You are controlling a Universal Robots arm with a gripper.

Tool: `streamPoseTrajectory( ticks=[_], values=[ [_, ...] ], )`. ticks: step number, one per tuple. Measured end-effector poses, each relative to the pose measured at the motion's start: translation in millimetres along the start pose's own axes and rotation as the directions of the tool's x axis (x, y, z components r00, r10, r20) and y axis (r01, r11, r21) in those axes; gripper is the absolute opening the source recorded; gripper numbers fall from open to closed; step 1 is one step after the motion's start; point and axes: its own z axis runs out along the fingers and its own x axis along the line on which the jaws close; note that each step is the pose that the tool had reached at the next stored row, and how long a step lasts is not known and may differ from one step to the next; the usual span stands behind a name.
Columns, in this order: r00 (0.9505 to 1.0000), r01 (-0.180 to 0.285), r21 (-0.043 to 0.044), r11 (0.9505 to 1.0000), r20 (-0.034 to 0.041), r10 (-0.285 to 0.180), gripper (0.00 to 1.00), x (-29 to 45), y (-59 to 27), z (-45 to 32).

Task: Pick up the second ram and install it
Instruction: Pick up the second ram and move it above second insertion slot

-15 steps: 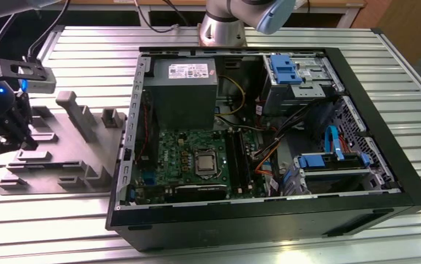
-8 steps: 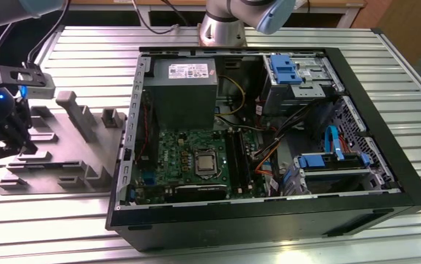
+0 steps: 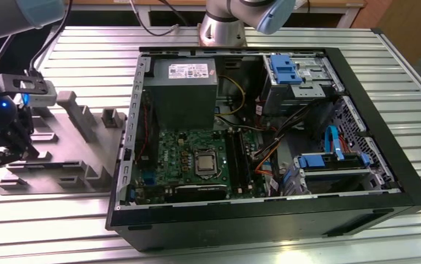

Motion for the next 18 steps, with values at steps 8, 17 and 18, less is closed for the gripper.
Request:
streamPoseTrajectory(
  ticks=[8, 17, 18],
  values=[
    [1.0000, 0.000, 0.0000, 1.0000, -0.0010, 0.000, 0.10, 0.6, -0.1, 2.3],
    [1.0000, 0.000, 0.0004, 1.0000, -0.0020, 0.000, 0.35, 0.7, -0.2, 3.6],
    [1.0000, 0.001, 0.0003, 1.0000, -0.0021, -0.001, 0.35, 0.7, -0.3, 5.3]
  ],
)
